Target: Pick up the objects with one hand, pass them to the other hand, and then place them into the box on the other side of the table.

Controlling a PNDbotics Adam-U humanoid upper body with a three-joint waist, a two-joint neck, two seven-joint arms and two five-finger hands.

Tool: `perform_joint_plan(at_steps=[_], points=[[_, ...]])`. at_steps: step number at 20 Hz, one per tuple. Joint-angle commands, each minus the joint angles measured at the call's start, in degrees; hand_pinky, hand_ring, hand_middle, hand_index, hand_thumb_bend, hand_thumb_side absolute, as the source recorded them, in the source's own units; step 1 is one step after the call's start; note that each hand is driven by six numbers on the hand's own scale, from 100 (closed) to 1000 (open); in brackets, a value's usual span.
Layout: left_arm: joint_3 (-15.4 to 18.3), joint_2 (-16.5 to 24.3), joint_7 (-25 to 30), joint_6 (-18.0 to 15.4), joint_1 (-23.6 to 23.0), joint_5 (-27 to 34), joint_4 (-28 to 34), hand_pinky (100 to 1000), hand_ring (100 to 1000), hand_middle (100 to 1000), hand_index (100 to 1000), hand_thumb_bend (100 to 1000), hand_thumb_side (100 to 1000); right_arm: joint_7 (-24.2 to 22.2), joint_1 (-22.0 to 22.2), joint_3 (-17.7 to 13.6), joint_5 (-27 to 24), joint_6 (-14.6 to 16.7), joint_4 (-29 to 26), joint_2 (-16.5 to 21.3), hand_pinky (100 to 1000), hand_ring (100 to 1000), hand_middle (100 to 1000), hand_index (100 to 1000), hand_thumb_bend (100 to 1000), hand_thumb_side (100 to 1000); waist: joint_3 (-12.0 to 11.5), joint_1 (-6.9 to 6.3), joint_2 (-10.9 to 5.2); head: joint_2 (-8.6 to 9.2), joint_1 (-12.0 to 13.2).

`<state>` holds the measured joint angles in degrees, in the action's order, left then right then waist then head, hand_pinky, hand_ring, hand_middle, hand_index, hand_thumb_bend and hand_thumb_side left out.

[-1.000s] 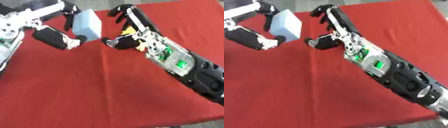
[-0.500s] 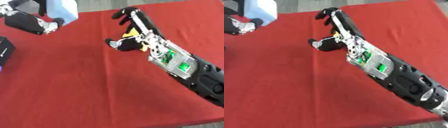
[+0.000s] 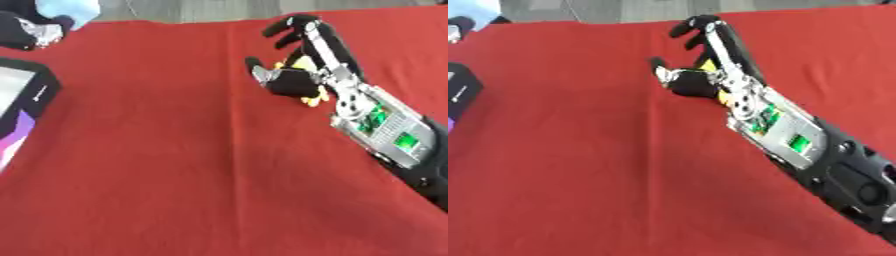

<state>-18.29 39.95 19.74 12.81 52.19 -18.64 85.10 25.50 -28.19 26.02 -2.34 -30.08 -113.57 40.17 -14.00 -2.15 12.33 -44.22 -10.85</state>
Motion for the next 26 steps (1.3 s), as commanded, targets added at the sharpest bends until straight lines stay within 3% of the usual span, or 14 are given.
perform_joint_plan(at_steps=[1,9,14,15,16,26], points=[[2.8,6.1,-1.3,0.6,-1.4,1.4,0.1,854,623,328,347,100,245,1.8,-0.6,-1.2,-1.3,0.2,-1.0,1.6,513,695,721,669,313,237,0.2,-0.22,-0.40,0.10,2.1],[7.1,9.6,-4.8,2.3,-6.6,1.6,-5.5,858,626,329,348,100,245,4.7,-1.0,-2.1,-2.5,1.7,-1.0,1.7,496,670,717,650,436,165,0.4,0.11,-0.45,0.53,5.3],[8.5,10.2,-5.5,2.2,-8.7,0.4,-9.5,858,630,333,353,100,247,5.2,-1.0,-2.4,-2.3,2.0,-1.0,1.8,495,669,716,647,438,159,0.5,0.30,-0.38,1.53,7.2],[8.8,10.3,-5.6,2.3,-9.1,0.2,-10.2,858,631,334,355,100,179,5.3,-1.0,-2.5,-2.3,2.2,-1.0,1.8,494,668,716,646,437,158,0.5,0.31,-0.35,1.65,7.6],[9.0,10.3,-5.7,2.3,-9.4,0.0,-10.9,857,633,337,360,100,248,5.3,-1.0,-2.6,-2.3,2.3,-1.0,1.8,494,668,716,645,437,158,0.5,0.31,-0.33,1.67,7.8],[10.9,7.6,-9.6,0.6,-10.9,-1.7,-17.8,864,648,361,392,100,245,6.0,-1.4,-3.0,-2.6,3.2,-1.0,1.6,492,666,715,642,436,151,0.8,0.78,0.10,1.74,8.4]])
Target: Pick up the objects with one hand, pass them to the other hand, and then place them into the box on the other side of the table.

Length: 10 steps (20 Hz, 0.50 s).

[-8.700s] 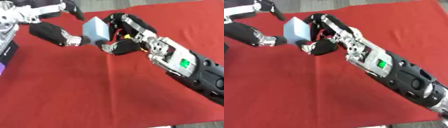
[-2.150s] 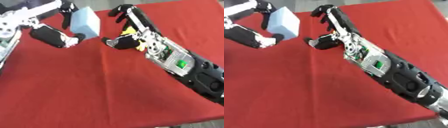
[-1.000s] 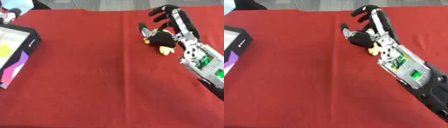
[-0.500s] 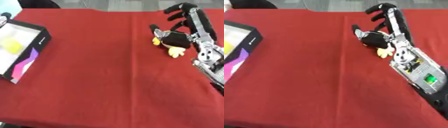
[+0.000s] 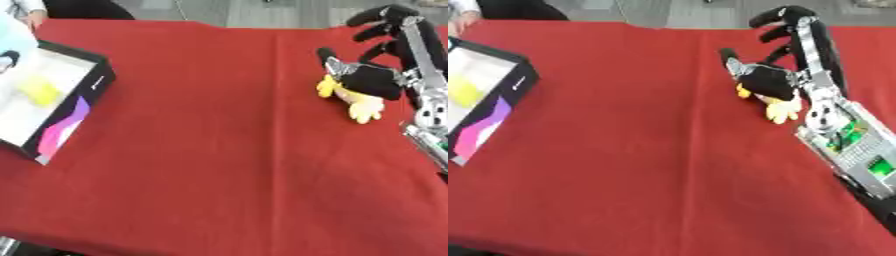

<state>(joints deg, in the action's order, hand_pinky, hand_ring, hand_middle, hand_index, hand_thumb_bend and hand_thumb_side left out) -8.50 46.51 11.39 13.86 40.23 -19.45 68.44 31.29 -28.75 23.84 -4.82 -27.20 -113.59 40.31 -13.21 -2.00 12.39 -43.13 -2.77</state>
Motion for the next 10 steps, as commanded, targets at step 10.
perform_joint_plan(at_steps=[10], points=[[1.0,-1.1,-3.3,-2.2,3.0,-6.3,-6.4,928,813,676,762,100,247,0.8,-0.8,-1.1,-0.4,0.8,-1.0,1.4,490,665,714,640,431,150,0.6,0.83,0.32,0.35,0.2]])
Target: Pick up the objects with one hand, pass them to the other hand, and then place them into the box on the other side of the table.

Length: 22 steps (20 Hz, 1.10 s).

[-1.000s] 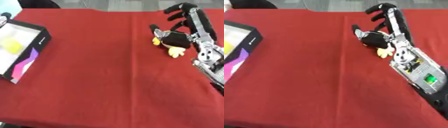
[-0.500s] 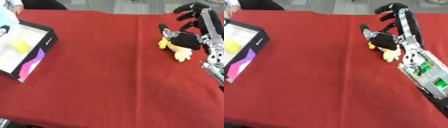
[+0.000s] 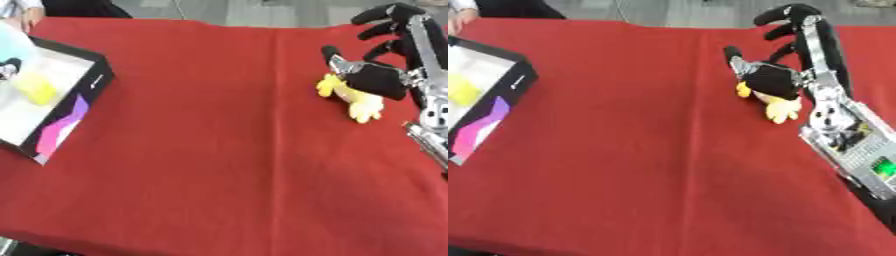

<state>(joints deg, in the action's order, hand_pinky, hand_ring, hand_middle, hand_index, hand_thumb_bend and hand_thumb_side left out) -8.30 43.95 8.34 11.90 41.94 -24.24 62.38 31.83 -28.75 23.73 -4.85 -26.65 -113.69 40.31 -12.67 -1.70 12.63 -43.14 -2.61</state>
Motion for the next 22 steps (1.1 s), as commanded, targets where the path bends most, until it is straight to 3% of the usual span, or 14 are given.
perform_joint_plan(at_steps=[1,3,4,8,18,22], points=[[0.8,1.4,-0.1,-0.1,1.3,-2.3,-0.5,941,834,713,784,100,247,0.3,-0.8,-0.9,-0.4,0.3,-0.9,1.4,490,665,713,640,429,151,0.0,0.52,0.08,0.34,0.1],[0.7,1.4,0.5,0.2,1.3,-3.9,-0.9,953,856,748,810,109,239,0.4,-0.8,-0.9,-0.5,0.3,-0.9,1.4,489,664,713,640,428,152,0.1,0.49,0.08,0.35,0.4],[0.7,1.3,0.8,0.4,1.3,-4.8,-1.0,957,867,762,825,160,245,0.4,-0.8,-0.9,-0.5,0.4,-0.9,1.4,489,664,713,639,425,151,0.1,0.49,0.08,0.37,0.6],[1.0,1.3,1.7,1.2,1.3,-8.0,-1.1,956,878,774,847,261,430,0.7,-0.7,-0.9,-0.6,0.5,-0.9,1.3,490,661,713,640,423,150,0.0,0.53,0.05,0.46,1.0],[1.7,1.0,1.5,2.4,1.3,-11.0,-0.8,952,879,778,873,334,368,1.5,-0.4,-1.0,-0.8,0.7,-0.9,1.2,492,656,712,640,416,153,-0.1,0.72,0.06,0.74,1.6],[1.8,1.0,1.5,2.5,1.2,-11.1,-0.7,947,872,765,852,321,313,1.8,-0.3,-1.0,-0.9,0.8,-0.9,1.2,492,655,712,640,417,153,0.0,0.68,0.15,0.70,1.6]])
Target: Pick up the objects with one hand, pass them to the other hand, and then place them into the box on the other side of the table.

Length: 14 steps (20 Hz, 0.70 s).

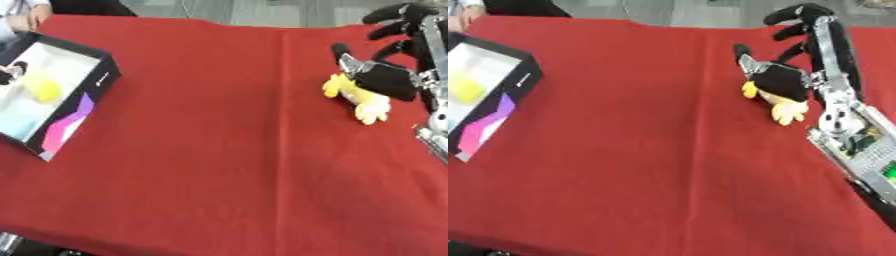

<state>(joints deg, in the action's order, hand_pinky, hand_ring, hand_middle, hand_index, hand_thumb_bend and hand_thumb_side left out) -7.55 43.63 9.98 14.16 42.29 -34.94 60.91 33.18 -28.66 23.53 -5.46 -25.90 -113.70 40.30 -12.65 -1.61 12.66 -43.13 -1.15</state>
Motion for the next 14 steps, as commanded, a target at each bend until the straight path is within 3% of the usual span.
perform_joint_plan(at_steps=[1,2,4,5,6,8,11,14], points=[[1.1,1.4,-0.3,0.3,0.8,-0.4,0.9,945,870,763,847,314,285,0.5,-0.4,-0.8,-0.3,0.1,-0.9,1.2,491,655,712,639,415,153,0.0,0.57,0.13,0.66,0.0],[1.2,1.4,-0.4,0.3,0.8,-0.3,1.0,944,868,761,846,298,272,0.6,-0.4,-0.9,-0.3,0.1,-0.9,1.2,492,655,712,639,413,153,0.0,0.56,0.12,0.56,-0.1],[1.5,1.4,-1.2,0.6,0.8,0.1,1.4,934,839,748,841,149,224,0.6,-0.4,-0.9,-0.3,0.1,-0.9,1.4,493,656,714,641,416,150,0.0,0.56,0.06,0.05,-1.5],[1.7,1.3,-1.8,0.8,0.9,0.5,1.9,934,817,748,834,100,267,0.6,-0.4,-1.0,-0.2,0.1,-0.9,1.6,494,658,715,642,419,149,0.0,0.59,-0.01,-0.37,-2.8],[1.9,1.3,-2.6,0.9,0.9,1.1,2.5,937,807,757,817,100,387,0.5,-0.5,-1.1,-0.1,0.1,-0.9,1.8,496,659,717,643,422,145,0.0,0.63,-0.08,-0.68,-4.2],[2.4,1.3,-4.1,0.9,0.9,2.5,4.3,950,794,764,813,100,478,0.2,-0.5,-1.5,0.2,-0.1,-0.9,2.4,500,669,723,644,428,146,0.0,0.80,-0.25,-0.92,-8.5],[3.5,0.8,-5.9,0.6,0.4,4.9,7.6,959,768,737,796,100,477,-1.3,-0.1,-2.2,1.0,-1.1,-0.9,3.5,514,699,748,652,451,170,0.3,1.11,-0.58,-0.98,-14.0],[4.4,0.5,-7.8,0.6,-0.2,7.4,11.2,956,743,698,775,100,422,-3.6,0.6,-3.3,1.9,-3.2,-0.9,4.9,531,728,767,661,485,214,0.6,1.23,-0.95,-0.99,-16.7]])
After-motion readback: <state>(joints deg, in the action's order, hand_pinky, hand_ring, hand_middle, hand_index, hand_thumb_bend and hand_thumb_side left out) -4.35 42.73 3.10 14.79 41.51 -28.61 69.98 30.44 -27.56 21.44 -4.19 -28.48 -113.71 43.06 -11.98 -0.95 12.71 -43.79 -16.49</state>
